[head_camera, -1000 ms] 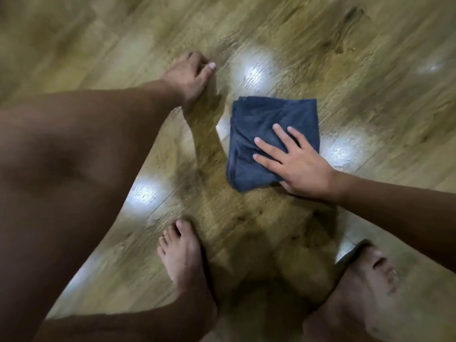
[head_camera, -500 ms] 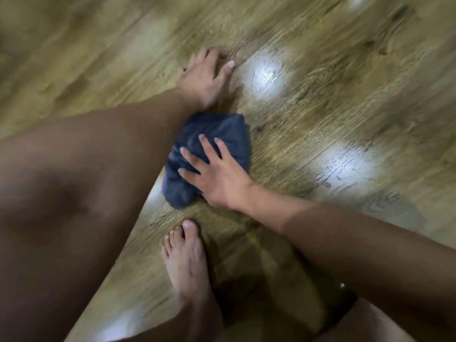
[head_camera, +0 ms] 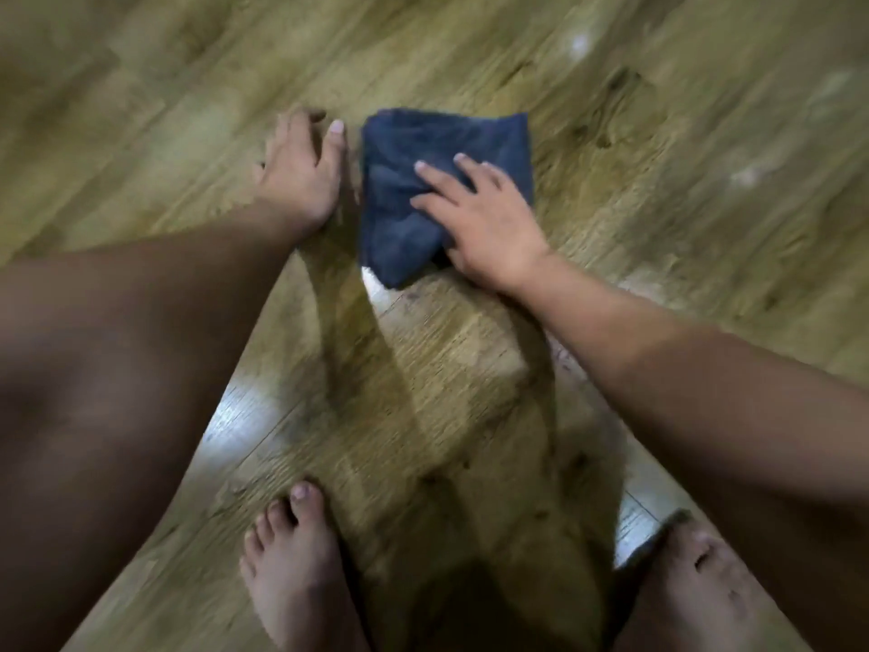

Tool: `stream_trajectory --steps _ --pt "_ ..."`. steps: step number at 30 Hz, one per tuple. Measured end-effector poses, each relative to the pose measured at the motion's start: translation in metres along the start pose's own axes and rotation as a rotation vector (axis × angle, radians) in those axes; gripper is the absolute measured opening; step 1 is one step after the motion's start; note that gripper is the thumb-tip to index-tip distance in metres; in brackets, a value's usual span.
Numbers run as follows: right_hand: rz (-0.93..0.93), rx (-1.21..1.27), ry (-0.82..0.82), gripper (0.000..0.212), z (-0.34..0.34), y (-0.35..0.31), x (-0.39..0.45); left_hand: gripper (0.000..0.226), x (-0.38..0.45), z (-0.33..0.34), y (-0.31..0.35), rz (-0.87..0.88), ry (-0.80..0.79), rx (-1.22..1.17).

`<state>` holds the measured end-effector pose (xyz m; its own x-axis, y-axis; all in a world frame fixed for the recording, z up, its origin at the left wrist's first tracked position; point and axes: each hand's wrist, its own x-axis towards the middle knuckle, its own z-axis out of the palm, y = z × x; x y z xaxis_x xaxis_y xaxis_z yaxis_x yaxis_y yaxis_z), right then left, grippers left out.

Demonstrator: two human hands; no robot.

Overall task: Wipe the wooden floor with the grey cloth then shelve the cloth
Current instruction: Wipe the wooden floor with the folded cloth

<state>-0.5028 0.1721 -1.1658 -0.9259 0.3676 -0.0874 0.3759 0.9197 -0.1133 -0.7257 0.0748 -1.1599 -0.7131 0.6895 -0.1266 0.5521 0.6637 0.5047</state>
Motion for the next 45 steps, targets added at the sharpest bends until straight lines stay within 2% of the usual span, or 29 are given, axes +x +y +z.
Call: stream_trajectory --steps 5,10,15,18,21,23,25,28,30,33,35,38,42,45 --pt "0.479 0.118 0.076 0.058 -0.020 0.118 -0.053 0.064 0.011 0.029 0.050 0.084 -0.154 0.016" --pt "0.873 0.183 0.184 0.058 -0.021 0.182 -0.129 0.056 0.003 0.054 0.080 0.138 -0.380 0.198" --pt "1.105 0.244 0.273 0.053 -0.018 0.184 -0.146 0.051 0.013 0.047 0.069 0.141 -0.392 0.100" --pt "1.241 0.322 0.377 0.050 -0.015 0.162 -0.125 0.054 0.016 0.041 0.061 0.059 -0.371 -0.149" --pt "1.307 0.335 0.398 0.049 -0.011 0.122 -0.100 0.035 0.011 0.040 0.060 -0.005 -0.351 -0.264" --pt "1.243 0.335 0.365 0.050 -0.010 0.087 -0.083 0.030 0.010 0.038 0.061 -0.003 -0.337 -0.291" --pt "1.094 0.292 0.276 0.054 -0.008 0.046 -0.068 0.035 0.010 0.037 0.064 -0.007 -0.318 -0.317" --pt "0.798 0.251 0.130 0.058 -0.005 -0.029 -0.051 0.038 0.011 0.036 0.069 -0.010 -0.286 -0.323" --pt "0.565 0.211 0.047 0.053 0.000 -0.084 -0.045 0.039 0.012 0.036 0.069 -0.003 -0.278 -0.312" --pt "0.187 0.137 -0.103 0.051 0.012 -0.160 -0.055 0.039 0.011 0.034 0.068 0.015 -0.299 -0.245" --pt "0.005 0.123 -0.152 0.049 0.018 -0.190 -0.067 0.041 0.007 0.032 0.068 0.061 -0.344 -0.131" --pt "-0.163 0.122 -0.168 0.045 0.022 -0.188 -0.071 0.054 -0.001 0.025 0.068 0.130 -0.376 0.051" --pt "-0.353 -0.019 -0.173 0.053 0.017 -0.130 -0.061 0.048 -0.006 0.017 0.067 0.133 -0.370 -0.006" --pt "-0.323 0.029 -0.113 0.060 0.009 -0.073 -0.061 0.043 -0.004 0.008 0.060 0.093 -0.296 -0.081"
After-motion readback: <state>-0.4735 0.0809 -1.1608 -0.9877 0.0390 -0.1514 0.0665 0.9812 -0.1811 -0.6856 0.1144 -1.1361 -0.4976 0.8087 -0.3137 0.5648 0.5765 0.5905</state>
